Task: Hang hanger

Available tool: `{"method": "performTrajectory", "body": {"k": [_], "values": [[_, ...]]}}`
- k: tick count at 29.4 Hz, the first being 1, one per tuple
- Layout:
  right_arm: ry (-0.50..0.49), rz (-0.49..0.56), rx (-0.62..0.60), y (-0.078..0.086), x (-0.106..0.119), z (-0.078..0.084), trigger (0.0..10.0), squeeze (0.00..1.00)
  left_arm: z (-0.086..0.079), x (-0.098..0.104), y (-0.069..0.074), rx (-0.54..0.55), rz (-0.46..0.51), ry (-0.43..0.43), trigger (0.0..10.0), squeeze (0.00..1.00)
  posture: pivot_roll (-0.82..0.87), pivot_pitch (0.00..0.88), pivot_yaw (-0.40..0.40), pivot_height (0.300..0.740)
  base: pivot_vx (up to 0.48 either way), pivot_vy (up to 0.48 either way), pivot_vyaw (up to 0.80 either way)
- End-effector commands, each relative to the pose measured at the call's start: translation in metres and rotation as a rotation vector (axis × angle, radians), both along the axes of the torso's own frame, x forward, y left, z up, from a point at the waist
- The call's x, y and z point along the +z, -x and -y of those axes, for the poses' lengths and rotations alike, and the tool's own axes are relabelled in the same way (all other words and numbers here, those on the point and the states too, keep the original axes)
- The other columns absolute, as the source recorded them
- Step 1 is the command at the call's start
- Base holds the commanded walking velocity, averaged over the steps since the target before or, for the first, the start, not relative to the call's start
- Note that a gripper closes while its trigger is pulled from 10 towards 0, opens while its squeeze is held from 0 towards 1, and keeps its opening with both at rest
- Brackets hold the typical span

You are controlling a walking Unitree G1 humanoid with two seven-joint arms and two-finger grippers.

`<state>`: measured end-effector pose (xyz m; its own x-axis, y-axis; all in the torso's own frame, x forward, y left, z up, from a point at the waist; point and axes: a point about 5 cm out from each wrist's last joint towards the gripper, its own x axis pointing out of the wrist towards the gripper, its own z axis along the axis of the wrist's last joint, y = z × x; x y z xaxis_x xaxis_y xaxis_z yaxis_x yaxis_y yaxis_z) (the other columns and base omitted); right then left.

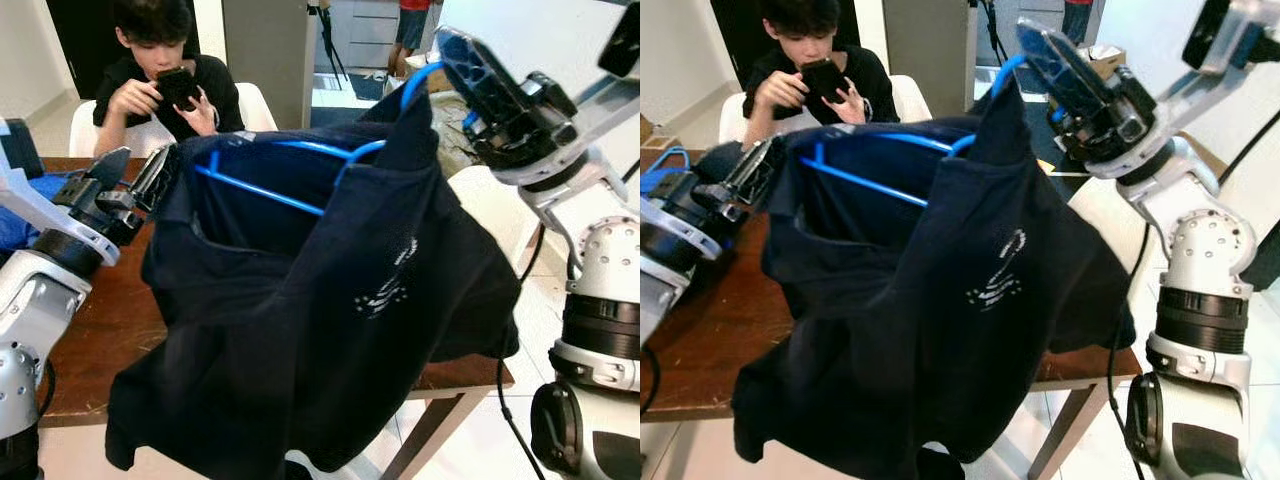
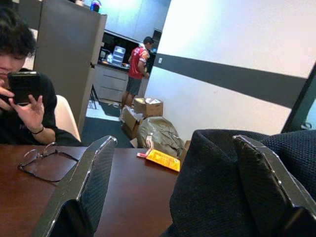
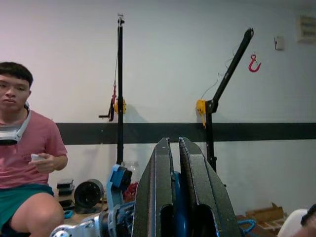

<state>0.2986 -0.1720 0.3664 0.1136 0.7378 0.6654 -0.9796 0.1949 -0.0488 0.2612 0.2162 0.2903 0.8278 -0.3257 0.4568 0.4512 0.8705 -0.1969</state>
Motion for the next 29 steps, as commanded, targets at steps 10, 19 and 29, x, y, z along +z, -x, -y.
{"method": "performTrajectory", "body": {"k": [10,19,29], "values": [[0.011,0.017,0.031,0.003,0.002,-0.007,0.0,0.0,0.027,-0.02,0.016,-0.095,-0.104,-0.351,10.0,0.0,0.16,0.005,-0.039,0.735,0.0,0.0,0.0],[0.01,0.014,0.038,0.003,0.002,-0.009,0.0,0.0,0.011,0.036,0.029,0.023,0.24,-0.119,10.0,0.0,0.16,0.009,-0.043,0.735,0.0,0.0,0.0],[0.011,0.012,0.041,0.004,0.002,-0.009,0.0,0.0,-0.005,0.081,0.055,-0.004,0.52,0.167,10.0,0.0,0.16,0.013,-0.042,0.735,0.0,0.0,0.0]]}}
